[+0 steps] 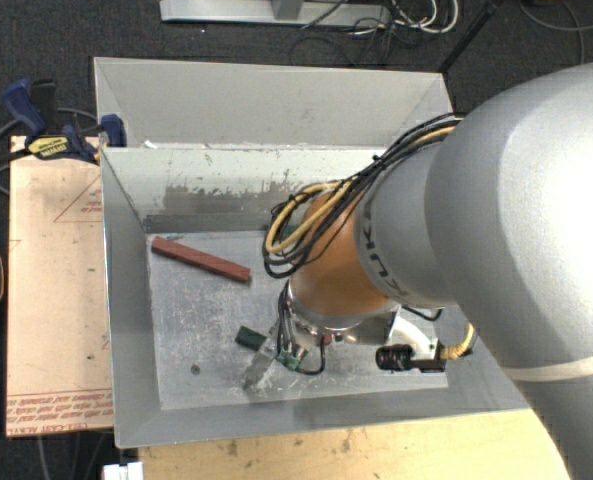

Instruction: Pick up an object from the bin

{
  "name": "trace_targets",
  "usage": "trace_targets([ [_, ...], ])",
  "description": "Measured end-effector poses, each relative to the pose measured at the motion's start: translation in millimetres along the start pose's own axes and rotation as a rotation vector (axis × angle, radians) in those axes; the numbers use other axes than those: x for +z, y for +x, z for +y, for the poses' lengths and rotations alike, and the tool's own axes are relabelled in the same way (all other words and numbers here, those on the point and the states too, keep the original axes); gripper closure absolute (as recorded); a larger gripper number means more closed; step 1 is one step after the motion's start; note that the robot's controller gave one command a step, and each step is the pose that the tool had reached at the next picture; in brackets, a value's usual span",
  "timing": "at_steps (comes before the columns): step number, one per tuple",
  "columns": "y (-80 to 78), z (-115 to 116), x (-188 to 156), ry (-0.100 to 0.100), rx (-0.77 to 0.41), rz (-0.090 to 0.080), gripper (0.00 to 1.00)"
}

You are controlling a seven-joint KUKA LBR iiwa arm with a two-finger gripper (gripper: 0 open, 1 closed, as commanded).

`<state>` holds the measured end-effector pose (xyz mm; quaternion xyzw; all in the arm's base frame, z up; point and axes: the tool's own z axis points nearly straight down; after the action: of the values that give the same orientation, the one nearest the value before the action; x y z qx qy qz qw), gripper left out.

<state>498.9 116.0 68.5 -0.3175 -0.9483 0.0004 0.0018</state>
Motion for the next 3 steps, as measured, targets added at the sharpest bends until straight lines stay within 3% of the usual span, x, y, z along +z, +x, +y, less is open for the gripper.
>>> trace_targets([
  [1, 0.0, 0.1, 0.3, -0.002, 0.000, -0.001, 0.00],
  [2, -0.8, 0.2, -1.1, -0.003, 0.001, -0.003, 1.00],
  [3, -1.7, 1.7, -83.3, -0.008, -0.003, -0.008, 1.00],
])
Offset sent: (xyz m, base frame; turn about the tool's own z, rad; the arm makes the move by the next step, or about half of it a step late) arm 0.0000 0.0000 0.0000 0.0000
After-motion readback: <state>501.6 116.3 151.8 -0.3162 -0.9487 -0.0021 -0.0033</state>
